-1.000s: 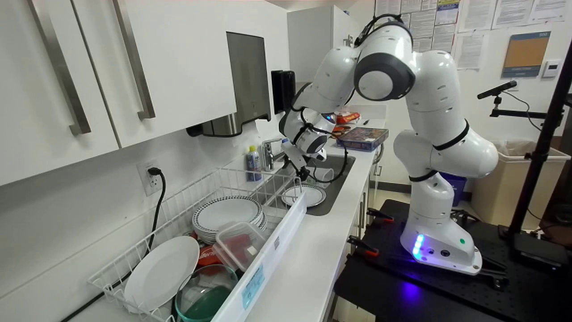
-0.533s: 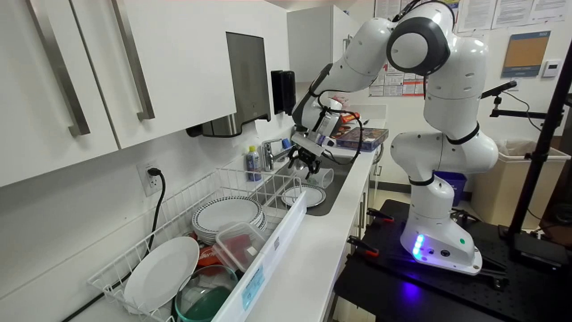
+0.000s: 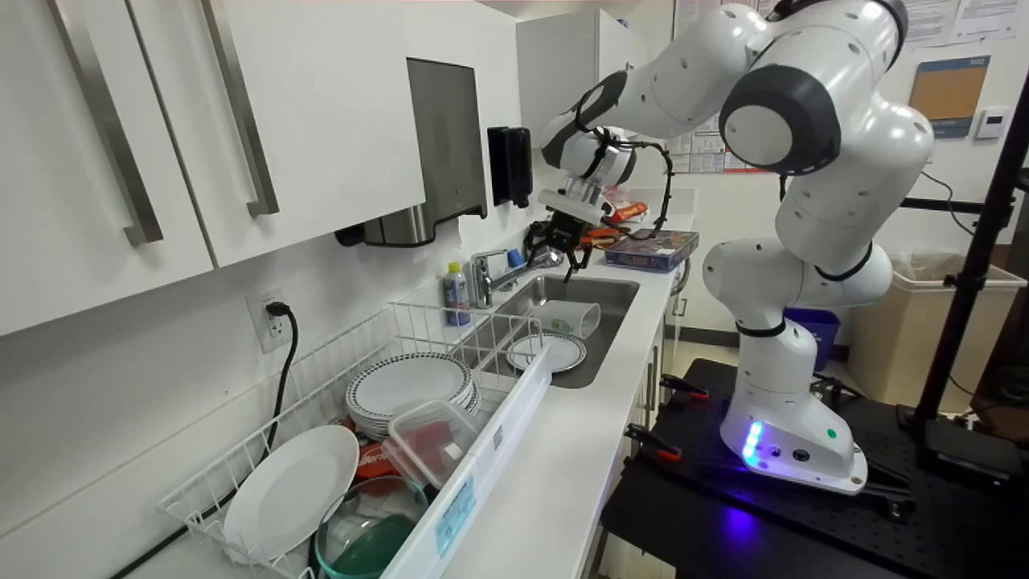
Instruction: Take a plate from the rack and put it in the sink
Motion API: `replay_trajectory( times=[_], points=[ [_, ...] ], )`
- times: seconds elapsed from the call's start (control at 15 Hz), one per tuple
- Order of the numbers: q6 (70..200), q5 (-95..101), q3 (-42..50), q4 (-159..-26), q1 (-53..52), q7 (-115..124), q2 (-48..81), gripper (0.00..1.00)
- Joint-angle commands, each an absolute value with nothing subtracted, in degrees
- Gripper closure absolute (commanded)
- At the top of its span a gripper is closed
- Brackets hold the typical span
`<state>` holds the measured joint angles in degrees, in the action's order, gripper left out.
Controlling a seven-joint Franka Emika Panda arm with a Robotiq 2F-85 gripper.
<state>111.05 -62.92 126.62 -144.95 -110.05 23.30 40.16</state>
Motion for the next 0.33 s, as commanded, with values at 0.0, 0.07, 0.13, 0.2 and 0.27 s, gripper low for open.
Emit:
replay_trajectory(
  times=[0.0,0.07,0.13,0.2,0.27],
  points=[
    [105.62,-66.57,123.33,-144.34,-104.58,21.39,45.87,0.0],
    [105.27,-67.3,122.5,-144.38,-103.85,21.22,46.99,0.0],
    [105.4,-67.55,121.55,-144.4,-103.26,21.28,47.36,0.0],
    [105.47,-67.67,121.01,-144.42,-102.84,21.27,47.31,0.0],
    [105.49,-67.71,120.9,-144.44,-102.55,21.21,47.28,0.0]
  ],
)
